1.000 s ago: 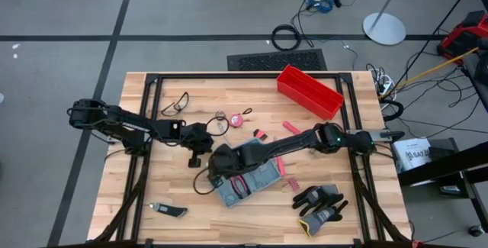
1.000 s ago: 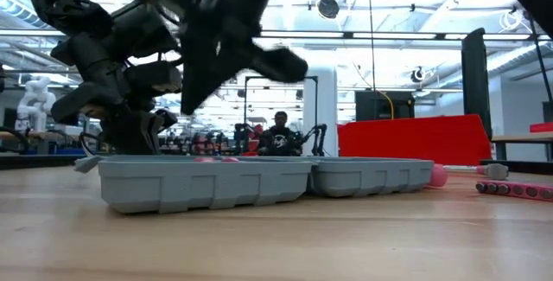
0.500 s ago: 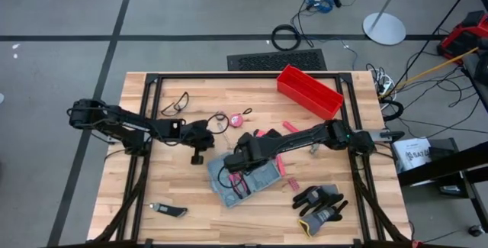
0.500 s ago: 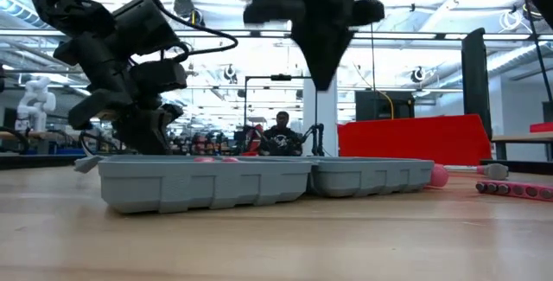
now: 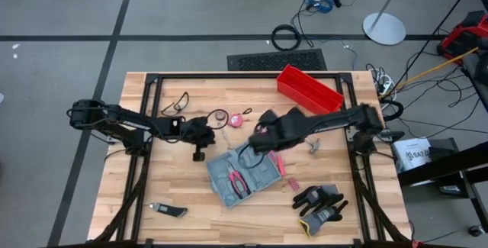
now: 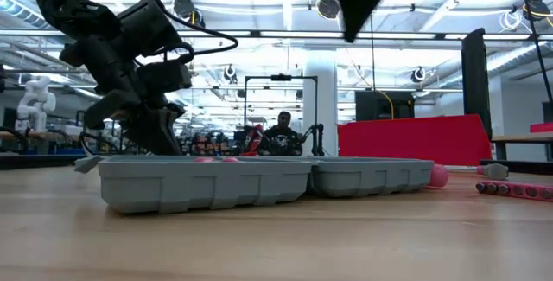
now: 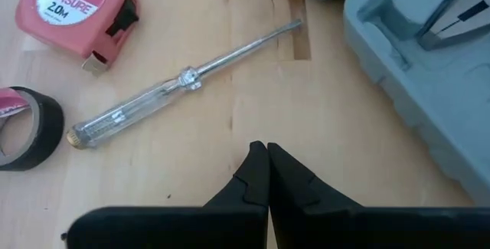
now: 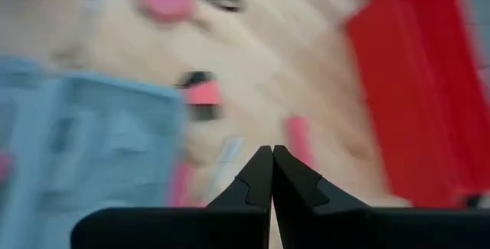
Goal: Prefit tool cases
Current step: Put the hex key set into the toolbox
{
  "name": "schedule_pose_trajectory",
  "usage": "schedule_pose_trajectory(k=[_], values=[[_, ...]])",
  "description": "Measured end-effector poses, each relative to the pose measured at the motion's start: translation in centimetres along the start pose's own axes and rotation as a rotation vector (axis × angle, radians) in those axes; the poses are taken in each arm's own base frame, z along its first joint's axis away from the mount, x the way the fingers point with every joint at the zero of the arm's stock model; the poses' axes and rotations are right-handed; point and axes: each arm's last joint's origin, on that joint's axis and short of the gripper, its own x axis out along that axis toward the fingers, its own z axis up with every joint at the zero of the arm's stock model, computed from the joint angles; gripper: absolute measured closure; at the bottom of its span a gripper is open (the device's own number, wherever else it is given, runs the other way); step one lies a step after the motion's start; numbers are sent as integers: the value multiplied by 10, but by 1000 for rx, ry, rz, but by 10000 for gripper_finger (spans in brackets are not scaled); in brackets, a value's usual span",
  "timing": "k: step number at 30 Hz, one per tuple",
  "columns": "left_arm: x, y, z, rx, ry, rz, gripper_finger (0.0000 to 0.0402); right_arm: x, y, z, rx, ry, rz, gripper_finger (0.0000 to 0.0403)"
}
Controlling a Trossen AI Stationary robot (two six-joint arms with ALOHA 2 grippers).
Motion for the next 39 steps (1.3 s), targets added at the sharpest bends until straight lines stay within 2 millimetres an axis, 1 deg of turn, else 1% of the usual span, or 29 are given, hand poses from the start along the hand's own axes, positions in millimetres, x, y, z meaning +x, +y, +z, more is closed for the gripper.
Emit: schedule_pose_trajectory(k=[2, 6, 8, 11, 15, 19, 22, 25, 28, 31, 33, 35, 39], values=[[0, 0, 0, -1, 3, 0, 400, 10, -17, -2, 20, 15, -35, 403], [0, 0, 0, 0, 5, 2, 400, 43, -44, -13, 30, 118, -113, 403], [0, 1, 1, 0, -1, 26, 400, 57, -57, -18, 42, 155, -98, 403], [-2, 6, 12, -6, -31, 89, 400, 77, -70, -19, 50, 183, 48, 403], [-8, 18, 30, -30, -86, 141, 400, 101, -81, -10, 43, 125, 288, 403], [-12, 28, 43, -52, -121, 171, 400, 126, -84, -1, -14, 67, 387, 403], [-14, 33, 46, -79, -128, 184, 400, 141, -80, 6, -89, 17, 441, 395], [-15, 37, 45, -125, -124, 193, 400, 155, -72, 11, -139, 24, 529, 372], [-15, 38, 43, -156, -110, 184, 400, 167, -62, 12, -182, 55, 629, 340], [-15, 37, 42, -171, -114, 132, 400, 179, -54, 9, -214, 87, 629, 308], [-14, 34, 43, -178, -123, 65, 400, 185, -52, 8, -229, 101, 625, 291], [-14, 31, 44, -170, -132, 2, 400, 186, -51, 7, -245, 104, 632, 278], [-14, 25, 45, -156, -135, -34, 400, 185, -53, 5, -266, 126, 622, 267]])
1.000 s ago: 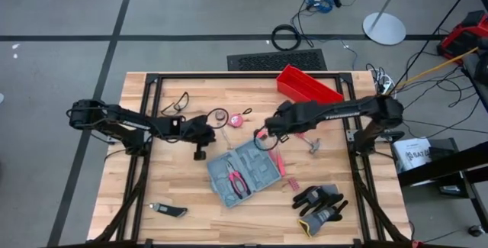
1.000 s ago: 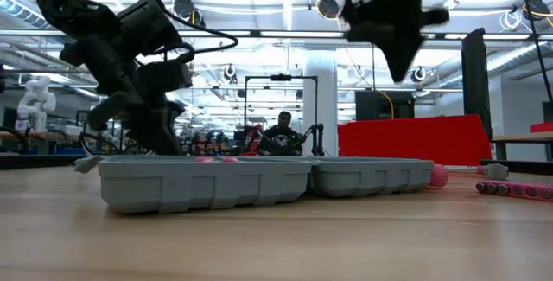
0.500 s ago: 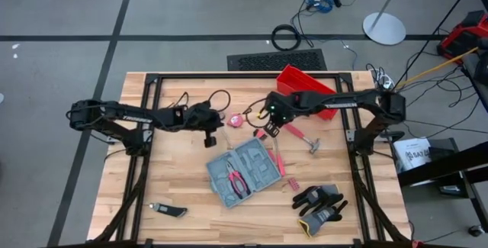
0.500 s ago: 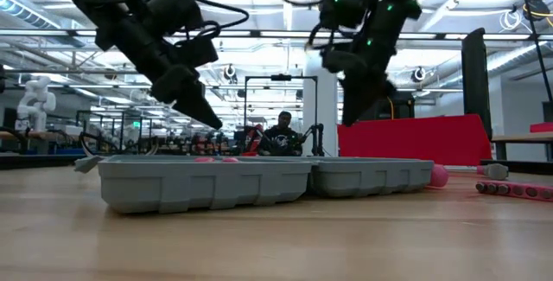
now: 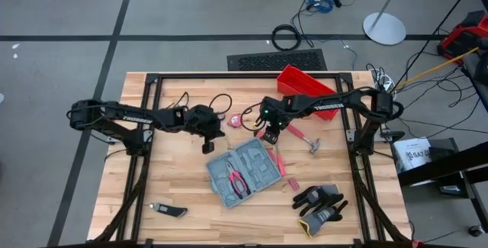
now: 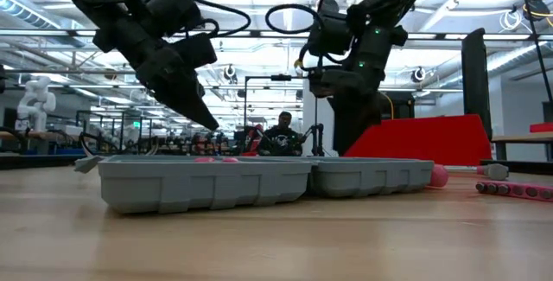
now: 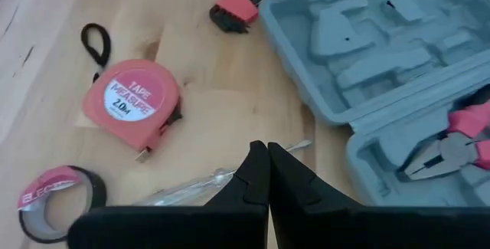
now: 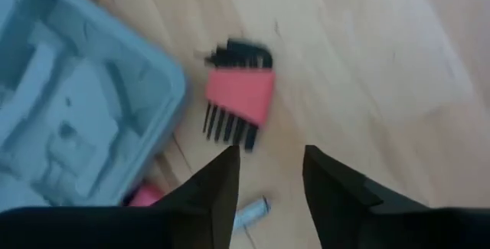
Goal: Prefit tool cases
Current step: Put the hex key set into the toolbox
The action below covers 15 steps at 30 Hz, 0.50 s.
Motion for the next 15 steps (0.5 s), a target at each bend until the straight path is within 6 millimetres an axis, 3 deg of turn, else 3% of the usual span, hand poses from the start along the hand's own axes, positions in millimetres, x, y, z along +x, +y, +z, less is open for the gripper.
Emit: schedule_pose_trajectory(k=[8, 15], values=[[0, -1, 1, -44, -9, 46, 400, -21, 3, -20, -15, 152, -4, 270], [0, 3, 10, -65, -98, 145, 400, -49, 13, -23, -66, 67, -24, 270]])
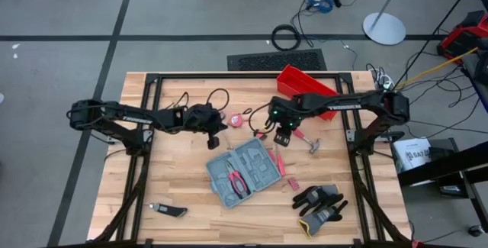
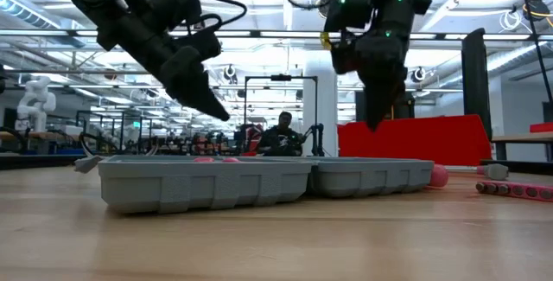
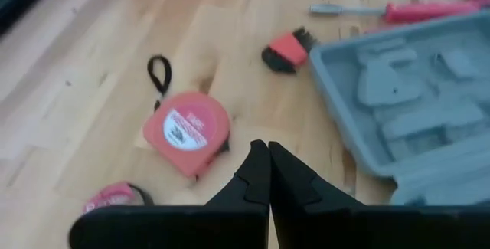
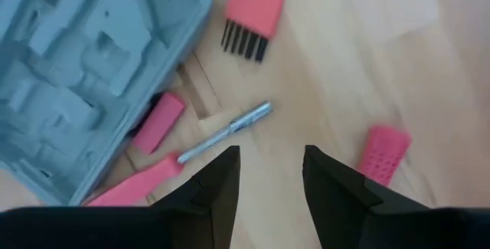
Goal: Prefit tool cases
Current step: Put the hex key set into the toolbox
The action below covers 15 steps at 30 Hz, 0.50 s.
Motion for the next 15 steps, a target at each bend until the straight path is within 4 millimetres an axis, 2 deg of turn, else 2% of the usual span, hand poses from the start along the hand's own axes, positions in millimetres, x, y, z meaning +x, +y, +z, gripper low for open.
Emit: schedule_pose_trajectory(k=[4, 10, 15], values=[[0, 0, 1, -40, -14, -2, 400, -2, 1, 5, -52, -74, -60, 270], [0, 0, 1, -76, -11, -1, 400, 5, 1, 23, -92, -213, -41, 270], [0, 0, 1, -76, -11, -1, 400, 22, -9, 31, -57, -209, -56, 270]])
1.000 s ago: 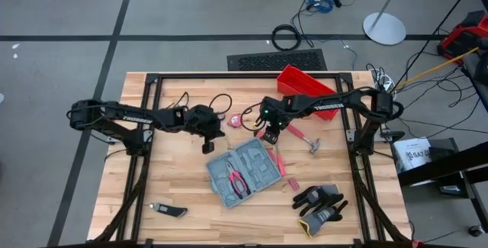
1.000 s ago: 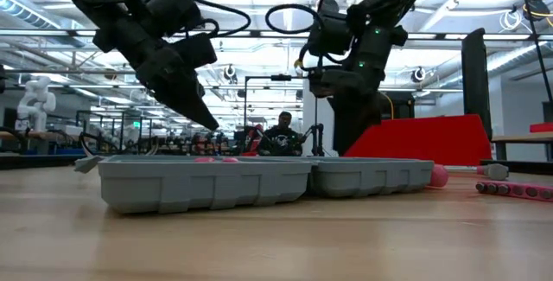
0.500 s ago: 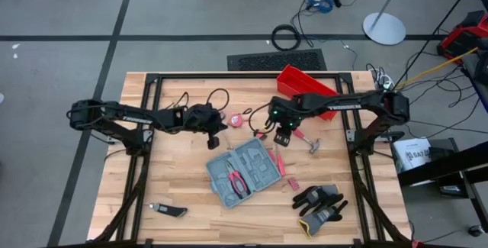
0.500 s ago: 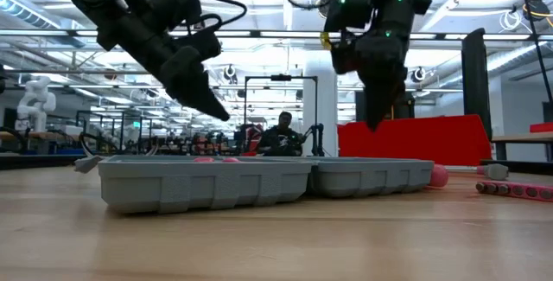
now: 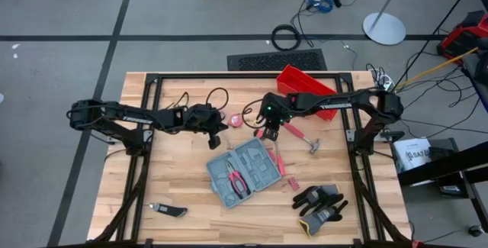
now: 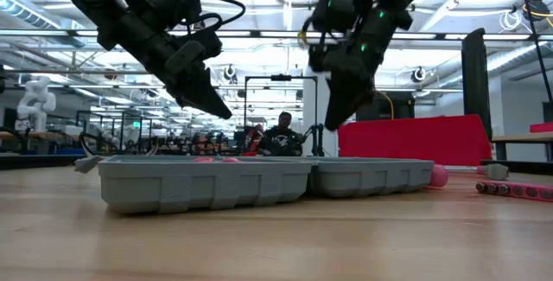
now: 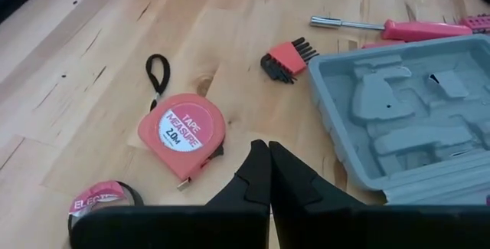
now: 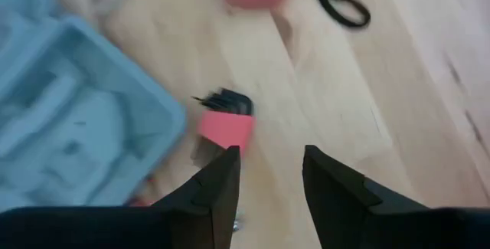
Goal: Prefit tool cases
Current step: Put the hex key set into the toolbox
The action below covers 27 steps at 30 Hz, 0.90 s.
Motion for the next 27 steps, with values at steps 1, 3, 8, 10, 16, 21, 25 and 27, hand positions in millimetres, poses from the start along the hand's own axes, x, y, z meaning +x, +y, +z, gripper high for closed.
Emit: schedule_pose_trajectory(k=[1, 3, 8, 10, 16, 21, 25, 27], values=[[0, 0, 0, 0, 1, 0, 400, 5, -2, 0, 5, 12, -5, 270], [0, 0, 0, 0, -1, 0, 400, 17, -4, 0, 13, 24, -10, 270], [0, 0, 0, 0, -1, 0, 400, 38, -5, -6, 33, 88, -10, 270], [0, 0, 0, 0, 0, 0, 400, 44, -3, -8, 43, 105, 0, 270], [0, 0, 0, 1, -3, 2, 400, 57, 12, -8, 33, 91, 86, 270], [0, 0, 0, 0, -4, 8, 400, 58, 24, -2, 11, 7, 105, 270], [0, 0, 0, 1, -4, 9, 400, 61, 27, -3, -8, 3, 90, 270], [0, 0, 0, 1, -4, 9, 400, 66, 28, -5, -31, 19, 80, 270]])
